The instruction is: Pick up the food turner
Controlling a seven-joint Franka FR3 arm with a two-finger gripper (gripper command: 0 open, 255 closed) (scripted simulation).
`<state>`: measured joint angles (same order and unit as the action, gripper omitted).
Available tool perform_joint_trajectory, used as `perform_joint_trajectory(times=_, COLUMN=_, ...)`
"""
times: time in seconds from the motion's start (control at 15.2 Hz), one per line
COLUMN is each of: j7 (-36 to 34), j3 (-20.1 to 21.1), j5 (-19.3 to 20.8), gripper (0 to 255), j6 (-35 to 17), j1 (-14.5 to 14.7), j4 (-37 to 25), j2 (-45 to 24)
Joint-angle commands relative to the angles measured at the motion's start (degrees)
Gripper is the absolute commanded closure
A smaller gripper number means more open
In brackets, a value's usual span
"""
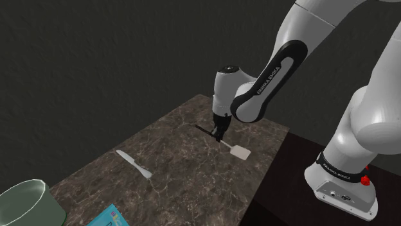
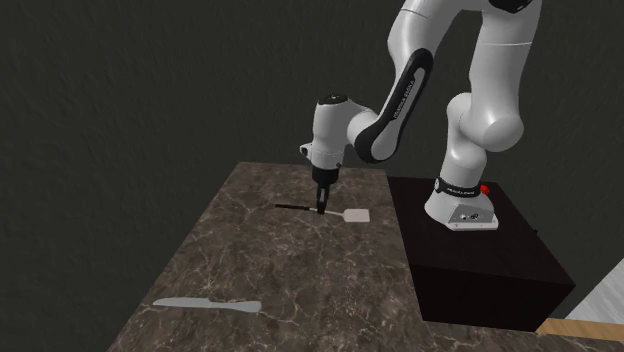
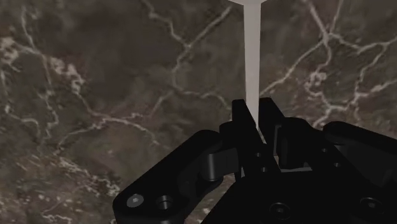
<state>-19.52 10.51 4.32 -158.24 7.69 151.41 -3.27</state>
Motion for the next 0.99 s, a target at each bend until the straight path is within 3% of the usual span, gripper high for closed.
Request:
perform_joint_trajectory(times=0.0, j7=0.8, j3=0.2, j5=-1.0, gripper=255, j6=1.6, j1=0.0, j4=-0.1, j2=1.6)
perform_joint_trajectory(times=0.92, j7=3.9, j3=0.2, j5=-5.2, gripper=255, j6=12.7, j1=0.6, j4=-1.5, j2=11.4)
